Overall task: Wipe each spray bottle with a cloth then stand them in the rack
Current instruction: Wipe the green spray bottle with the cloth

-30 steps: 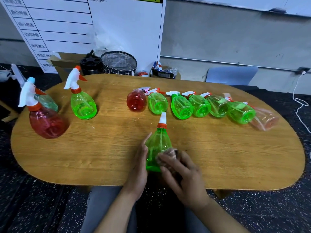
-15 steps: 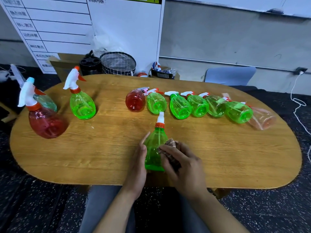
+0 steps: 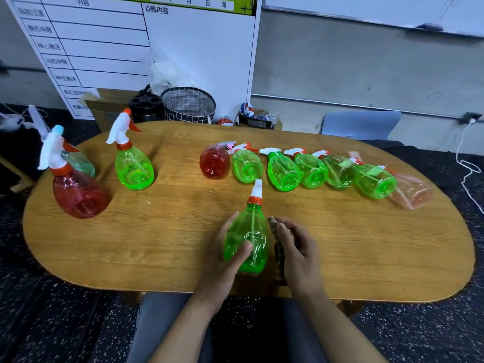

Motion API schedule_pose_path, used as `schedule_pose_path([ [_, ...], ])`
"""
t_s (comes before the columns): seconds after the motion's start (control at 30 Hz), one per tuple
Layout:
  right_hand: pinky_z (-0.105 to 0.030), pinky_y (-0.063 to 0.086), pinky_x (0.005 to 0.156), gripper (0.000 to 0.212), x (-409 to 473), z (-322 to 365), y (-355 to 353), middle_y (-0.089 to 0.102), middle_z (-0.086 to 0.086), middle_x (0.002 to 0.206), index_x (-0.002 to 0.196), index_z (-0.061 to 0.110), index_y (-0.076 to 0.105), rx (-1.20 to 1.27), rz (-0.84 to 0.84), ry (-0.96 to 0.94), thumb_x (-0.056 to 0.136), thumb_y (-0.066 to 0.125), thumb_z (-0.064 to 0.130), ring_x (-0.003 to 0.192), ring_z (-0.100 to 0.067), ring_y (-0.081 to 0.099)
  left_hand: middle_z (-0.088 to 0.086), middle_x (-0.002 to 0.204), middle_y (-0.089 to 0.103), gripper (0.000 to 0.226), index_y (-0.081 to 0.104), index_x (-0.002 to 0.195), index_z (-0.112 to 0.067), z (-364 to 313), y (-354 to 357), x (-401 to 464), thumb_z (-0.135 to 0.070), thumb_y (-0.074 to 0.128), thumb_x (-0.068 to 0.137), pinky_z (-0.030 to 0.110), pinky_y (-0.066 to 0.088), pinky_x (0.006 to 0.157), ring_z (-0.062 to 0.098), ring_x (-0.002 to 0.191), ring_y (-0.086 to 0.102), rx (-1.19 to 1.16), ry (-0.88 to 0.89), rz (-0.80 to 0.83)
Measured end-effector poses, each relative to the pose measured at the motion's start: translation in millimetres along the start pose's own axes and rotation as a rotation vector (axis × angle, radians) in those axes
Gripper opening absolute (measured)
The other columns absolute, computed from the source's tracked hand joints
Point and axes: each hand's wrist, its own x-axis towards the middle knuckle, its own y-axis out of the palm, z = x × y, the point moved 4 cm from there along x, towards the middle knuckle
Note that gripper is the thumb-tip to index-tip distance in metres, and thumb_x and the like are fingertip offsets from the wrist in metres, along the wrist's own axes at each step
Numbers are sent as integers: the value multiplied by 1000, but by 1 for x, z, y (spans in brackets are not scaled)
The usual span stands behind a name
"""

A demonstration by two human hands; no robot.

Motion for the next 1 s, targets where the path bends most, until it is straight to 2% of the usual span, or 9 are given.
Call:
schedule_pose_path([
  [0.1,-53,54,97,19,-2,-17,2,74,-15,114,117,11,65,49,-25,9,103,65,25,106,-30,69,-8,146,64,77,48,153,-47,3,-1,1,-70,75,85,64,55,105,21,135,63,-4,-12,25],
  [0.2,-59,53,96,16,0,-26,3,73,-15,115,119,18,63,31,-8,-13,106,59,26,104,-30,68,-9,155,56,57,48,154,-50,6,-2,2,-56,62,99,61,55,107,20,142,57,-51,-11,19],
  [0.27,-53,55,94,18,4,-19,2,74,-9,116,122,15,65,3,-8,-40,107,57,22,105,-22,68,-10,160,52,50,49,153,-52,9,-3,4,-52,54,103,64,57,101,22,143,56,-70,-16,28],
  [0.37,-28,53,93,23,17,5,3,73,10,120,127,17,67,-76,29,-136,109,53,19,113,-9,67,-9,163,48,49,50,153,-51,11,-2,4,-49,46,104,61,63,88,24,141,58,-123,-25,33],
  [0.47,-30,51,98,30,31,24,11,70,8,125,131,23,69,-367,119,-327,108,51,29,119,-12,65,-9,160,52,49,51,153,-49,14,-3,5,-47,41,104,63,59,99,23,141,58,-143,-42,17],
  [0.6,-26,52,78,38,24,17,28,59,13,113,138,40,64,-783,175,-436,107,46,51,97,-4,65,-4,162,51,49,50,155,-44,19,-7,8,-45,37,108,72,41,116,27,150,48,-118,-36,5],
  [0.73,-22,52,76,37,1,12,25,51,15,116,139,38,64,-808,236,-599,107,50,48,94,-8,66,-4,161,53,48,53,154,-40,21,-10,7,-39,37,109,65,36,123,22,150,48,-93,-25,-13],
  [0.9,-30,58,67,34,-34,-1,14,64,-5,115,139,35,64,-1025,490,-972,107,54,43,88,-18,70,-3,160,55,47,52,154,-43,18,-7,11,-42,35,110,59,32,127,22,150,48,-22,0,-31],
  [1.0,-30,59,66,32,-35,6,11,64,-5,111,136,30,69,-970,556,-1003,107,58,38,86,-17,70,-4,161,53,47,51,155,-44,16,-7,10,-44,34,111,59,32,127,22,151,48,-45,2,-14],
])
